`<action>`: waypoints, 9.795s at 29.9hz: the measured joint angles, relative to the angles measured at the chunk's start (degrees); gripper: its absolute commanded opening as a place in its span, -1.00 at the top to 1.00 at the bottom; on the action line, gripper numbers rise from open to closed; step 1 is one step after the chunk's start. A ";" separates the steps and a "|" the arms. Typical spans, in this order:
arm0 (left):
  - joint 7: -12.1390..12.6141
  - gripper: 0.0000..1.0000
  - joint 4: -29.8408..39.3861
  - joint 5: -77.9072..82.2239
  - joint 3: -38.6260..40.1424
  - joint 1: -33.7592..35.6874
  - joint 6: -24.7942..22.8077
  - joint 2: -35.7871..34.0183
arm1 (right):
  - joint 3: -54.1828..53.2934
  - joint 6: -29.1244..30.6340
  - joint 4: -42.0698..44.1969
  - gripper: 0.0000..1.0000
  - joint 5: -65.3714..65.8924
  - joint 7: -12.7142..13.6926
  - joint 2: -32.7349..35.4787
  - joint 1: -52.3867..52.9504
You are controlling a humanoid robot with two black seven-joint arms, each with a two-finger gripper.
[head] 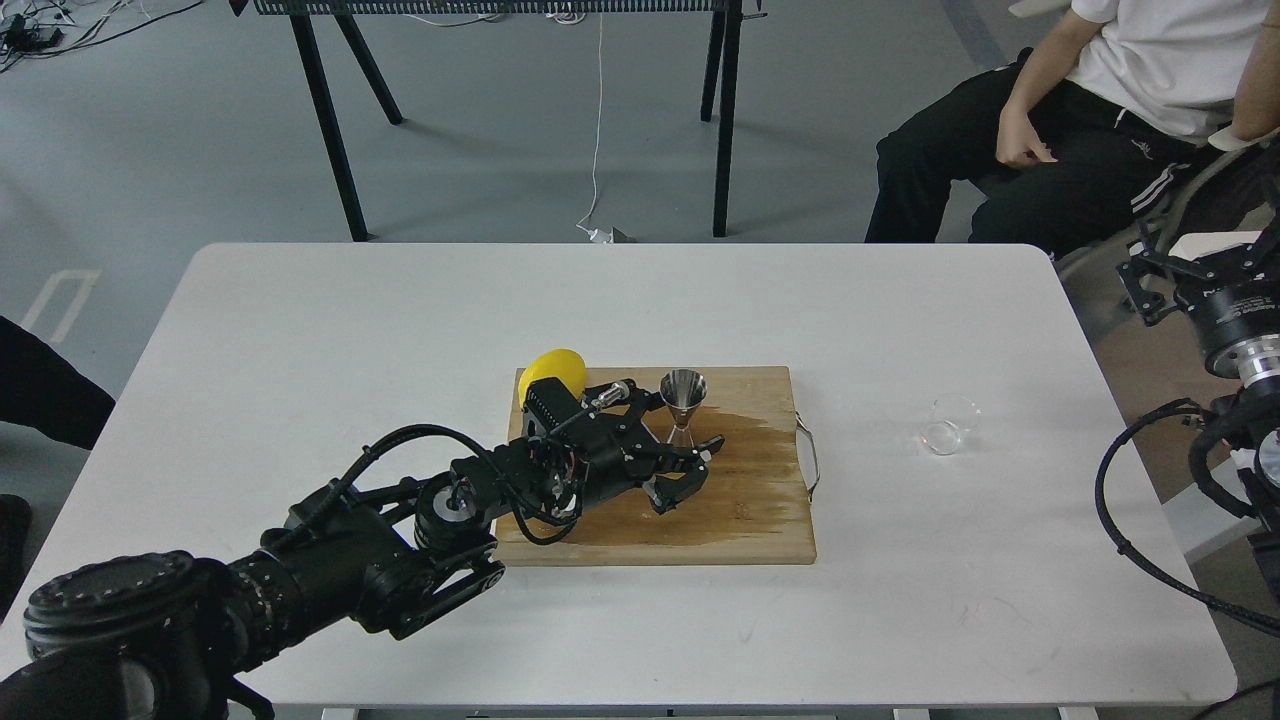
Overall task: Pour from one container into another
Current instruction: 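Carry the jigger with the left gripper and set it on the wooden board, then open the left gripper and retract the left arm from the jigger, then reach the right gripper to the clear glass cup and grasp it, then lift the glass cup with the right gripper over the jigger, then tilt the glass cup with the right gripper to pour into the jigger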
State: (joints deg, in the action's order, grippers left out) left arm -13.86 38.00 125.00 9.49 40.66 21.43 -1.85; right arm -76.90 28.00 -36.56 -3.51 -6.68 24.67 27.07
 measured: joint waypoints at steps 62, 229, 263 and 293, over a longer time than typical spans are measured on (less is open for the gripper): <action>-14.14 -0.99 -2.88 -125.54 33.09 0.89 -42.26 -22.77 | -2.44 -1.17 -28.12 -0.99 -18.95 4.82 -2.05 -30.07; -14.14 -1.00 -7.24 -129.57 35.37 1.35 -47.19 -24.52 | 35.06 -36.45 -39.79 0.43 41.29 10.12 -14.24 -1.15; -14.14 -1.00 -7.29 -129.57 35.37 1.18 -47.19 -24.52 | 38.40 -37.92 -38.84 0.43 52.11 6.95 -13.51 -0.53; -14.14 -1.00 -8.91 -129.57 35.43 1.14 -47.37 -24.43 | 42.57 -39.28 -35.79 0.44 54.27 4.66 -14.13 2.71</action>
State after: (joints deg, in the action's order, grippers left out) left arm -28.00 29.09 -4.57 44.91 41.80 -25.93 -26.28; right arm -34.33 -11.28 -72.35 50.76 -2.02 10.55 29.79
